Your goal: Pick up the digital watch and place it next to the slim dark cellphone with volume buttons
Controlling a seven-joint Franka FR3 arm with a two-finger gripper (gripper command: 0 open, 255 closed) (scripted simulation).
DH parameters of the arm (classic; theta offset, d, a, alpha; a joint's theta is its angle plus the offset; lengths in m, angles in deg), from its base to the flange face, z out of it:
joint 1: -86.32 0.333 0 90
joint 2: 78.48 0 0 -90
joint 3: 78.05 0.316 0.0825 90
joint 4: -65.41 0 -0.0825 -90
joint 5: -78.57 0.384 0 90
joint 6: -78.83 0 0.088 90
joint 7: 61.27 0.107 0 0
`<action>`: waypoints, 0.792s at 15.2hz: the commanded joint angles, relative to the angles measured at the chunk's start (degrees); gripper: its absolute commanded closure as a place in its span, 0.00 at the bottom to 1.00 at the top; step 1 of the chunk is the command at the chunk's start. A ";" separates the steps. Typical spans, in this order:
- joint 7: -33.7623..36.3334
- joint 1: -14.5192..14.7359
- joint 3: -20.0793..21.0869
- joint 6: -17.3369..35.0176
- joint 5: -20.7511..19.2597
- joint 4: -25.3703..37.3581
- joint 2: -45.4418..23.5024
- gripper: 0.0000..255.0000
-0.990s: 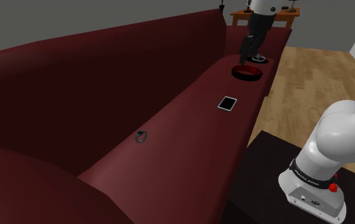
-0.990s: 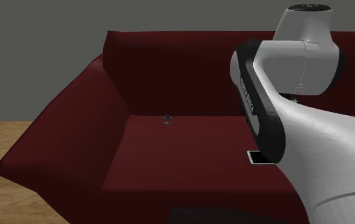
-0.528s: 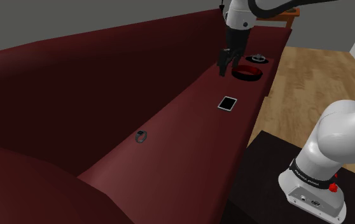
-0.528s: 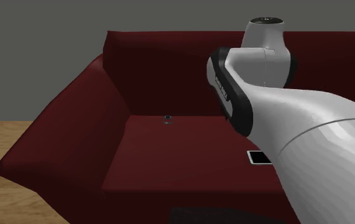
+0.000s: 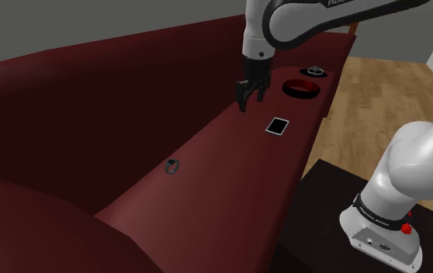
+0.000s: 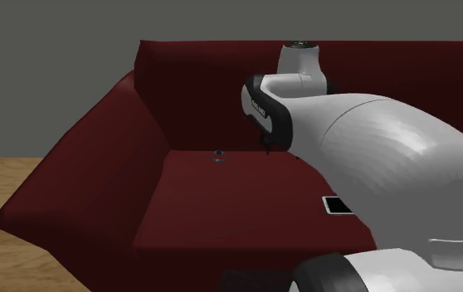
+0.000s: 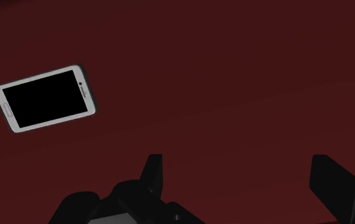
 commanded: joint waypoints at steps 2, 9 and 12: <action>3.32 0.72 2.24 2.62 0.56 2.10 -5.40 0.00; 10.74 2.42 6.45 6.76 -0.15 9.94 -19.02 0.00; 13.94 3.46 7.75 7.84 -1.18 14.34 -25.24 0.00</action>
